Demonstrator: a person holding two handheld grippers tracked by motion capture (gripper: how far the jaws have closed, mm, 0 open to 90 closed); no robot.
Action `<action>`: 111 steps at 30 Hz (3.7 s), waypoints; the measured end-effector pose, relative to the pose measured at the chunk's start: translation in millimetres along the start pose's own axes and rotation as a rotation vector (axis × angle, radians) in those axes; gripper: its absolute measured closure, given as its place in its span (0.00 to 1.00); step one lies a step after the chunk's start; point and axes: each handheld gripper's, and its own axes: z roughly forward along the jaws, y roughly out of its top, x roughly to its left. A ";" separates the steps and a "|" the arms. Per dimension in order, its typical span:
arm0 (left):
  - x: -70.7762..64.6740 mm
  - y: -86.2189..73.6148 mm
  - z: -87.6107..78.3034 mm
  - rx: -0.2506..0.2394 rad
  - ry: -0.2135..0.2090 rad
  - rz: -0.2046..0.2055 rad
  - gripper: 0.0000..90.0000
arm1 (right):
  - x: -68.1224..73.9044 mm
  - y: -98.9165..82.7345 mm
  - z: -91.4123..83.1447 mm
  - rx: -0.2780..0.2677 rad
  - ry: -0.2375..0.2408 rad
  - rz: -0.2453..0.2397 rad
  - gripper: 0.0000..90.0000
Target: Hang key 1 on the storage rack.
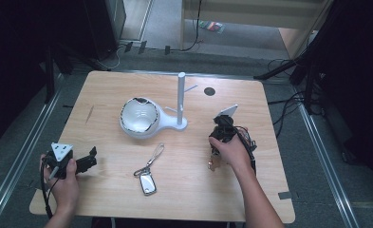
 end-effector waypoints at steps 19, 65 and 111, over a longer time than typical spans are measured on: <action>-0.4 0.2 0.8 0.003 0.000 0.001 0.00 | 8.7 5.8 6.1 0.032 -0.075 -0.146 0.73; 0.2 0.2 0.7 0.007 0.007 -0.007 0.06 | -14.8 -32.3 -59.0 -0.514 0.167 -0.114 0.78; 0.5 0.4 1.0 0.008 0.002 -0.007 0.06 | 4.0 -28.4 -99.3 -0.932 0.403 -0.294 0.77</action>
